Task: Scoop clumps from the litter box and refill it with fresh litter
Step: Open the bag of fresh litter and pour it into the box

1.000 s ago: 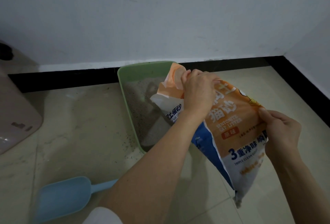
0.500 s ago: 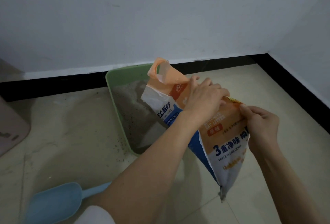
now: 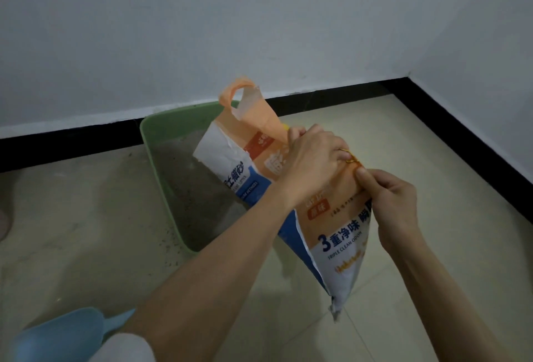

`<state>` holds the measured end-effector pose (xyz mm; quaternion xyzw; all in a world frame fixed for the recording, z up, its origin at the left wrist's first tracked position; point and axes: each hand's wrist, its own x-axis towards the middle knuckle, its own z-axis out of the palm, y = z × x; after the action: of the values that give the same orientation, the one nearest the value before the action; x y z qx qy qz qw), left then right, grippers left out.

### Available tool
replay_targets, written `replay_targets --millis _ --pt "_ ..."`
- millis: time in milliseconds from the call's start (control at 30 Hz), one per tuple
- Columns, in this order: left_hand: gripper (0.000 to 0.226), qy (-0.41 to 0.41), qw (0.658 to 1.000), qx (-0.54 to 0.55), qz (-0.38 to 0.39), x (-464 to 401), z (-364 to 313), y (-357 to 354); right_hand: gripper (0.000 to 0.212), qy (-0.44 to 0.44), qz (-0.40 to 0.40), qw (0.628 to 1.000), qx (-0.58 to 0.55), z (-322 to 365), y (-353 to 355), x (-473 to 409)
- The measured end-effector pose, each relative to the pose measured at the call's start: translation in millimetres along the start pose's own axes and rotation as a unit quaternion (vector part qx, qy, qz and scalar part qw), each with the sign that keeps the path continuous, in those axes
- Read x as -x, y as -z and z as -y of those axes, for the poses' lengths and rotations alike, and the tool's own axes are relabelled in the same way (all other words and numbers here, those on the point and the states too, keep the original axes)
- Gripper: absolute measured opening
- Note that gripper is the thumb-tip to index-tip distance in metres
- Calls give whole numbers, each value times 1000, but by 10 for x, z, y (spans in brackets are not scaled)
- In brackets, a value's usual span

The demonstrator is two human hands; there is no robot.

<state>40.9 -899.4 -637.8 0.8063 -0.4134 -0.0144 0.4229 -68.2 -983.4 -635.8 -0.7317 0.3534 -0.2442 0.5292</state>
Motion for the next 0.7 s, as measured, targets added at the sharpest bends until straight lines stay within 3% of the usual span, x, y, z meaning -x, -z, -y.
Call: replay_targets --millis 167,333,433,533,700 --pt "23 1 1000 5 25 26 -97 -37 20 18 36 999 -7 -97 135 10" --pt "21 -4 1000 9 9 22 -121 -29 23 -27 78 991 -108 -164 246 -55" --pt "20 4 1000 5 8 28 -122 -1 48 -188 81 972 -117 -430 410 -169" --pt "20 -7 1000 0 11 43 -136 12 76 -367 134 909 -145 -663 530 -184" --pt "20 -14 999 -5 32 85 -187 2 96 -481 208 834 -174 -1000 591 -69"
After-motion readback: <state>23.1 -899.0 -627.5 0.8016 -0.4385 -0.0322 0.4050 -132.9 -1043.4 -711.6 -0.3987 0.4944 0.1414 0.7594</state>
